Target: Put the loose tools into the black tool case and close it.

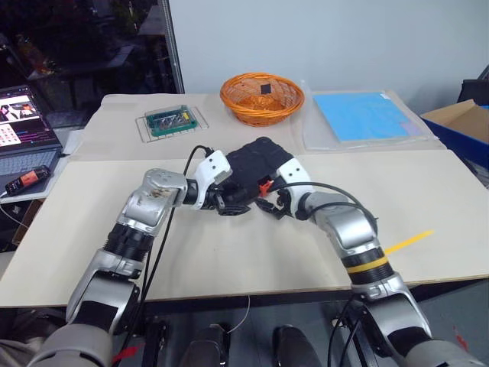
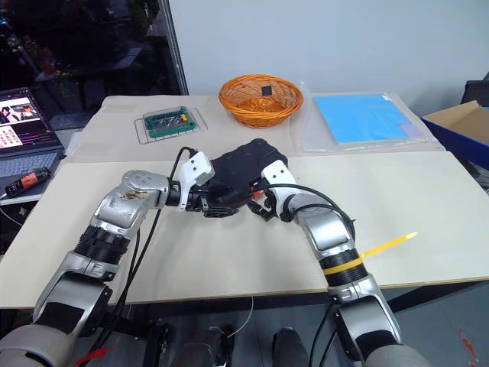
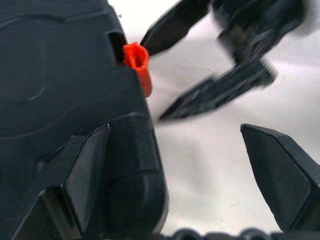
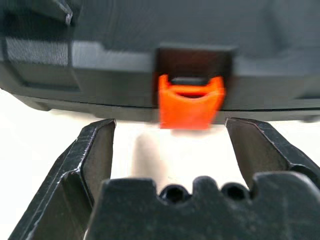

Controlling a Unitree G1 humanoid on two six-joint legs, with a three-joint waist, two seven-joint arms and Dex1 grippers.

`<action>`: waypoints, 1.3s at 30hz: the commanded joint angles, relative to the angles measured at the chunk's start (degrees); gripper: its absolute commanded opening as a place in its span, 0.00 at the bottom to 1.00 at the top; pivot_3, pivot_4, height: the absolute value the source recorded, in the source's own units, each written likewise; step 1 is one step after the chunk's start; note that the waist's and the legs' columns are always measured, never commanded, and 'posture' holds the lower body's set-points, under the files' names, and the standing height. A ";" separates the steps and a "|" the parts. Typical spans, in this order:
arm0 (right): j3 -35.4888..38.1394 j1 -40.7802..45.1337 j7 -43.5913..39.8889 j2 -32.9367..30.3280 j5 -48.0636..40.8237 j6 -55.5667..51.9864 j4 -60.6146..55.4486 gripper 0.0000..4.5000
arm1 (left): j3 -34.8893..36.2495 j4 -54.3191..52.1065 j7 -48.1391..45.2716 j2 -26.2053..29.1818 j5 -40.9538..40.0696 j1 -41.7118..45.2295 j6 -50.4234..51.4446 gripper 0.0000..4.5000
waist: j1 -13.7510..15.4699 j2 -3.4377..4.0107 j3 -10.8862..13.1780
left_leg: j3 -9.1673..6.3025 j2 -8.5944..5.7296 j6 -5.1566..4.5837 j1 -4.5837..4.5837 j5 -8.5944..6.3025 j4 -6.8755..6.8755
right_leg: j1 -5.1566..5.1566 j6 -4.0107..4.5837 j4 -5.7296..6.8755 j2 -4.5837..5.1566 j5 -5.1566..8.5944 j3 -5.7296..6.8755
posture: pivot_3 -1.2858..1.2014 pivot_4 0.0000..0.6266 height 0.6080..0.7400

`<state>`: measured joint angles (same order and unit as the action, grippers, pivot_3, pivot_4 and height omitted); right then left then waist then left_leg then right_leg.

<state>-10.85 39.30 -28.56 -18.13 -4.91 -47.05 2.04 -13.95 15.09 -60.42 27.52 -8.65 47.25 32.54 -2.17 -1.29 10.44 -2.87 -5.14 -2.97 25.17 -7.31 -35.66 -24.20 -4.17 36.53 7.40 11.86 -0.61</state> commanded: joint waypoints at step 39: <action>5.43 0.01 0.39 2.25 -4.81 -0.76 -6.70 0.01 | -0.77 4.05 1.16 -0.50 2.72 -1.21 -1.39 1.00 | 0.05 0.00 -0.01 | 0.01 0.00 0.00 0.00 0.00 0.40 | 0.01 0.00 -0.55 -0.03 -0.17 -0.01 | 0.52 0.24 1.00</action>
<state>-7.69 39.06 -28.57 -16.14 -8.27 -48.56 -1.97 -13.29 17.28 -59.27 26.89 -7.10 47.61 30.00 -2.12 -1.29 10.44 -2.87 -5.13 -2.96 25.17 -7.31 -35.25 -24.18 -4.17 35.98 7.37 11.69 -0.62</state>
